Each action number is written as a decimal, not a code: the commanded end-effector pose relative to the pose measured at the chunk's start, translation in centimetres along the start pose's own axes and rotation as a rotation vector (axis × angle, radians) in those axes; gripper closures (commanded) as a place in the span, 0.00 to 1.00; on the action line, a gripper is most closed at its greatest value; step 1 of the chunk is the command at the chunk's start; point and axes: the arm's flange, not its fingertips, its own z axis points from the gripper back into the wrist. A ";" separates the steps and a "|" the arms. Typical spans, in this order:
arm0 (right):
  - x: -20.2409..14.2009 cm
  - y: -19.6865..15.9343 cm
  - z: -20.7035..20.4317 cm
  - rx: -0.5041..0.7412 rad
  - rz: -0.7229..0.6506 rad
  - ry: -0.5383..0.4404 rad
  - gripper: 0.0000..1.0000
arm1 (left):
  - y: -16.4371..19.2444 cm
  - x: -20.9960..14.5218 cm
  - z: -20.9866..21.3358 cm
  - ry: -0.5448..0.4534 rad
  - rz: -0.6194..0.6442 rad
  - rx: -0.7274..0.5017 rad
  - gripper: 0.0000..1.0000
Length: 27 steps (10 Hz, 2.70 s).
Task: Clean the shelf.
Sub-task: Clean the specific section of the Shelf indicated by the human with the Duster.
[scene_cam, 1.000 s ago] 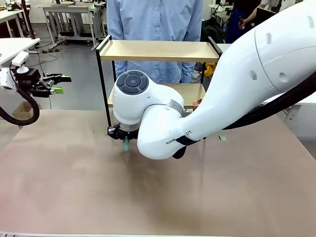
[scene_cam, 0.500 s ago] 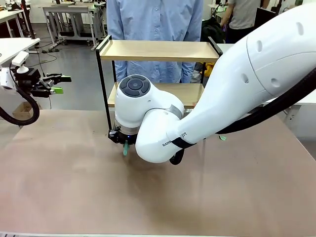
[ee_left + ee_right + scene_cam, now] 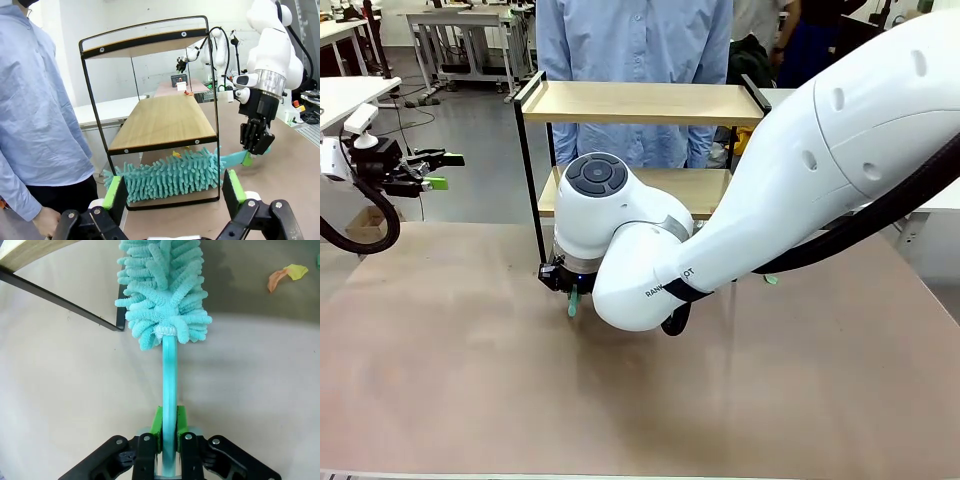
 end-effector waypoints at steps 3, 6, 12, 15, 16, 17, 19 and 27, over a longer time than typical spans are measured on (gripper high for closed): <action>0.5 -1.7 2.3 0.003 -0.042 0.000 0.87 | -0.2 0.3 0.0 0.007 -0.008 -0.007 0.00; 1.1 -5.3 5.0 -0.004 -0.094 0.066 0.87 | -0.2 0.3 0.0 0.007 -0.008 -0.007 0.00; 0.2 -14.7 10.0 -0.070 -0.189 0.181 0.87 | -0.2 0.3 0.0 0.007 -0.008 -0.007 0.00; -0.4 -19.4 11.5 -0.120 -0.211 0.226 0.87 | -0.2 0.3 0.0 0.007 -0.008 -0.007 0.00; -0.6 -20.9 12.2 -0.136 -0.213 0.232 0.87 | -0.2 0.3 0.0 0.007 -0.008 -0.007 0.00; -0.9 -22.6 12.7 -0.149 -0.207 0.251 0.87 | -0.2 0.3 0.0 0.007 -0.008 -0.007 0.00; -1.1 -25.6 13.9 -0.180 -0.209 0.231 0.87 | -0.2 0.3 0.0 0.007 -0.008 -0.007 0.00; -2.3 -23.2 16.7 -0.147 -0.072 0.149 0.87 | -0.2 0.3 0.0 0.007 -0.008 -0.007 0.00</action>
